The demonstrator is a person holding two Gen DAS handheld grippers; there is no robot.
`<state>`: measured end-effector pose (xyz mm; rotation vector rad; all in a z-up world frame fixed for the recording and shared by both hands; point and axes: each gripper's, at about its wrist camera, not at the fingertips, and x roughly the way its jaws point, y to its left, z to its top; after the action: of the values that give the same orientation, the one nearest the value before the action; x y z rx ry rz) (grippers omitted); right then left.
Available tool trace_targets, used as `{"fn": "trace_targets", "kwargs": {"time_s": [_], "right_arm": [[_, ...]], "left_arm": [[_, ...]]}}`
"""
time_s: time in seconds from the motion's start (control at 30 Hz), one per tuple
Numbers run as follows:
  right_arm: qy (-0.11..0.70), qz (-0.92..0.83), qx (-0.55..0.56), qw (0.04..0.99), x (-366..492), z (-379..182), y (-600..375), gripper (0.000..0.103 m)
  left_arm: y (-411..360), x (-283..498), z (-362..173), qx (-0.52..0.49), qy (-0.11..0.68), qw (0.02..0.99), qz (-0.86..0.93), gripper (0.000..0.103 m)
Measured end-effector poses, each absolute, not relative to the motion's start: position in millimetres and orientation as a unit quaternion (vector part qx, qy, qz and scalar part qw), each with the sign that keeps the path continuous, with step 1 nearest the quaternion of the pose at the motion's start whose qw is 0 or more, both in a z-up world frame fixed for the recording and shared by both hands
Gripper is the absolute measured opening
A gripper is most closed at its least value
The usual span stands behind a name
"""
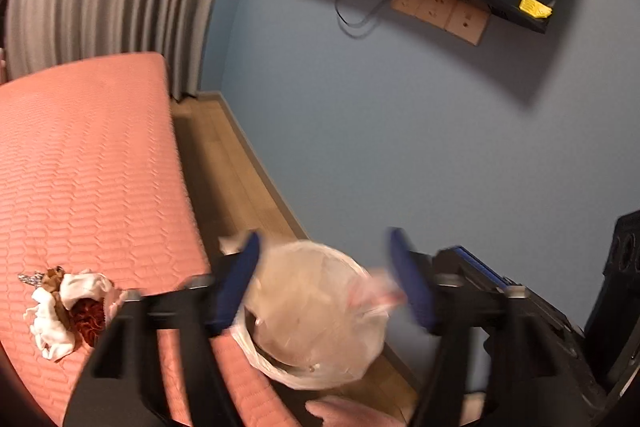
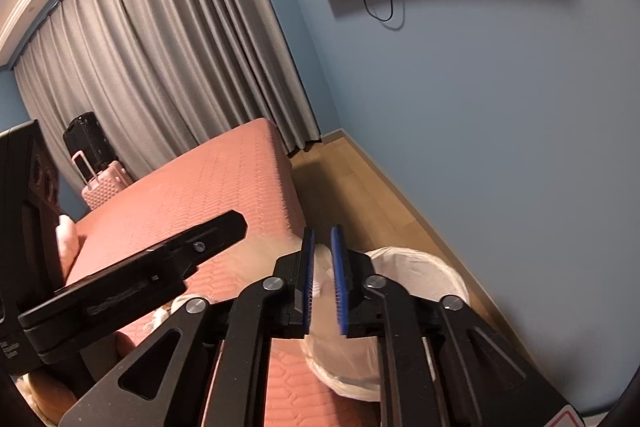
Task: Organize soft objects
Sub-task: 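Carry the tulle and cloth to the wastebasket and open both tools, then move both tools back to the pile over the white cloths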
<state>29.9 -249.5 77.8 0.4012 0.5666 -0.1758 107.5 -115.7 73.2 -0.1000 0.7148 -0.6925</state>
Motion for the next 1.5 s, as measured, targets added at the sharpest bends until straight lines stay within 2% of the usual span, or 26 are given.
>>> {"fn": "trace_targets", "kwargs": {"time_s": [0.07,0.3,0.4,1.5], "right_arm": [[0.275,-0.093,0.200,0.936,30,77,-253,0.026],[0.274,-0.090,0.204,0.935,31,78,-247,0.029],[0.274,-0.089,0.206,0.935,32,78,-245,0.037],[0.298,-0.030,0.171,0.939,39,71,-171,0.047]], "left_arm": [[-120,108,73,-0.040,0.343,0.878,-0.331,0.068],[-111,108,69,-0.042,0.348,0.884,-0.310,0.068],[-107,107,69,-0.042,0.347,0.886,-0.305,0.068],[-12,110,53,-0.095,0.355,0.899,-0.237,0.068]]}}
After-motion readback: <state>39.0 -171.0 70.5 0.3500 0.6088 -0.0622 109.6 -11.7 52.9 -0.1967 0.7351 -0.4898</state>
